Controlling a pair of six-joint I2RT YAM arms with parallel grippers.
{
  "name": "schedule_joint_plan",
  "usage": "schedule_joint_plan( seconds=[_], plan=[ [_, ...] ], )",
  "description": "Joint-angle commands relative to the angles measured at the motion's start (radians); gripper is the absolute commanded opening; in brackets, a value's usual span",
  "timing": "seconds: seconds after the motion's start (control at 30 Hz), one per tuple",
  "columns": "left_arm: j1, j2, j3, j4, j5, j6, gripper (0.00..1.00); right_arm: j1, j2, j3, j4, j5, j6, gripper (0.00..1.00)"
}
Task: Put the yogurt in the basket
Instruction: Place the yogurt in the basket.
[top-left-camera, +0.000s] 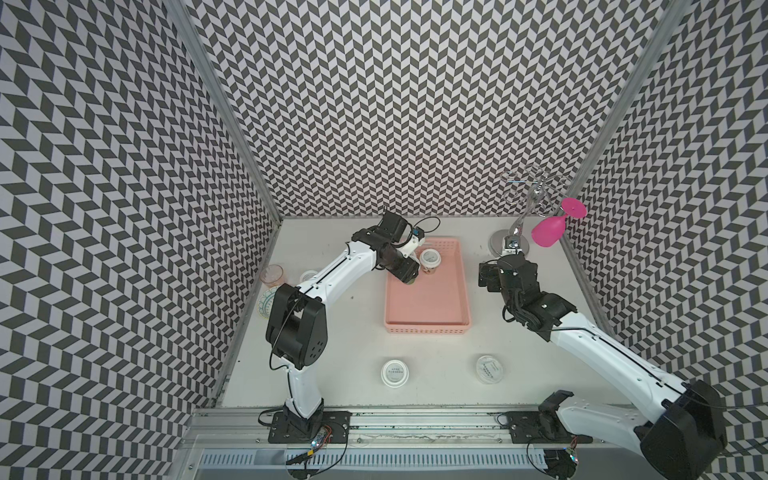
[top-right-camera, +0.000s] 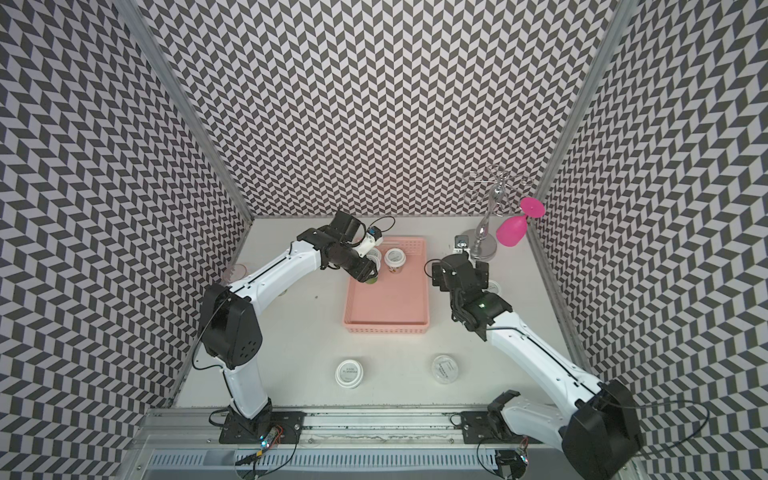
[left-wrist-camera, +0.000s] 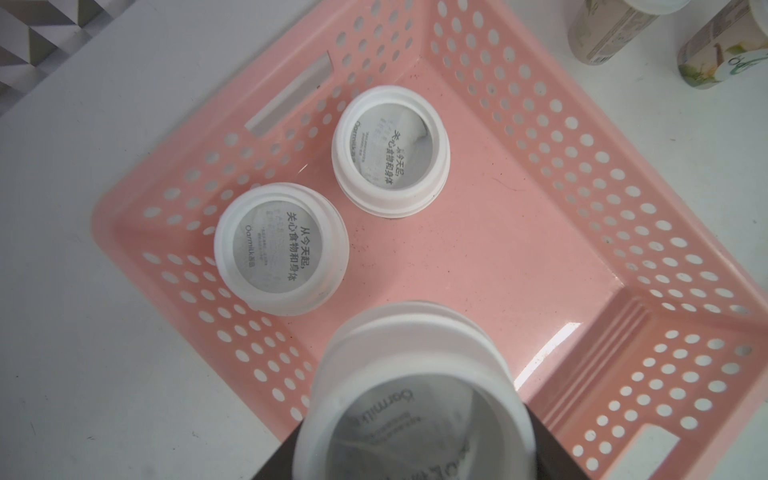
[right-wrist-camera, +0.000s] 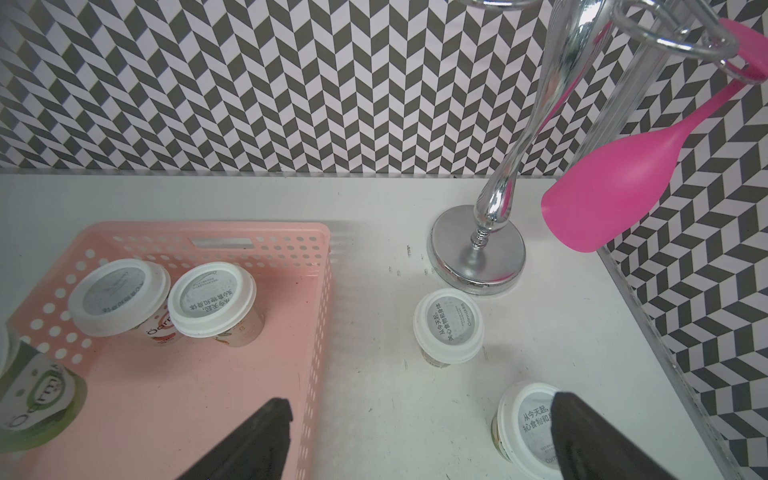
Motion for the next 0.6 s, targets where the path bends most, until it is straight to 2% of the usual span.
schedule_joint_plan(
  seconds=[0.0,0.57],
  plan=[
    [-0.004,0.026,0.024,-0.005,-0.027,-0.004,0.64,-0.005,0.004,-0.005,0.048,-0.005,0.005,1.0],
    [-0.004,0.108,-0.029,0.112,-0.055,-0.02,0.64,-0.006,0.005,-0.009,0.05,-0.013,0.009,1.0]
  ],
)
